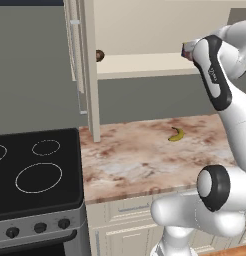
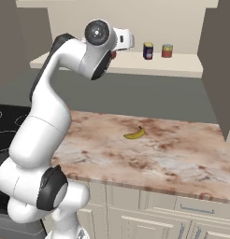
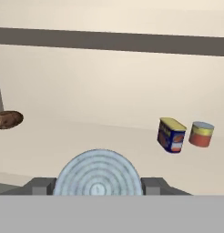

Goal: Pick the cans from the counter and place them in their designated side in the cabinet.

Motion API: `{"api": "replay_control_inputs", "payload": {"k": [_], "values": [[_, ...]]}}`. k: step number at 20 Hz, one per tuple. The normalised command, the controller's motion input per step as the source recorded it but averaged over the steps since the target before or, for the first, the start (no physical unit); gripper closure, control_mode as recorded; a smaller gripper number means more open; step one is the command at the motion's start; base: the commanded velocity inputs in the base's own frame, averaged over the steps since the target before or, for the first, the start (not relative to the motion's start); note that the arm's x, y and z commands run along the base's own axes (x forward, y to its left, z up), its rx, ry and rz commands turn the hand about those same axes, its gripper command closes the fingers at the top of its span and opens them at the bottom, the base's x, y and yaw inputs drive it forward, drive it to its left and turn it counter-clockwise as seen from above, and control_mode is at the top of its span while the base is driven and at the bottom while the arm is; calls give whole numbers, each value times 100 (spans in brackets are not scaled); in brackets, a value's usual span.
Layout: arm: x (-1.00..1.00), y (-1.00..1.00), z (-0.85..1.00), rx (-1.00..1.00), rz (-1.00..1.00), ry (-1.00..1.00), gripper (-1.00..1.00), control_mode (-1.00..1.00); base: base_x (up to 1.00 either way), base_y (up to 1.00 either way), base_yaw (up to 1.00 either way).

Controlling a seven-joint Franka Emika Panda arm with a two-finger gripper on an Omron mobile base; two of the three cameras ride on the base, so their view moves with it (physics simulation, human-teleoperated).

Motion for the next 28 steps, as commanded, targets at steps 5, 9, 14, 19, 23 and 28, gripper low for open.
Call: {"api": "replay_control_inputs", "payload": {"k": [5, 9, 14, 19, 23, 28], "values": [[15, 0, 0, 0, 0, 4, 100, -100, 0, 0, 0], [15, 0, 0, 0, 0, 5, 100, -100, 0, 0, 0], [12, -2, 0, 0, 0, 5, 100, -100, 0, 0, 0], [11, -8, 0, 0, 0, 2, 100, -100, 0, 0, 0], [9, -7, 0, 0, 0, 2, 100, -100, 0, 0, 0], [0, -1, -6, 0, 0, 3, 100, -100, 0, 0, 0]]}}
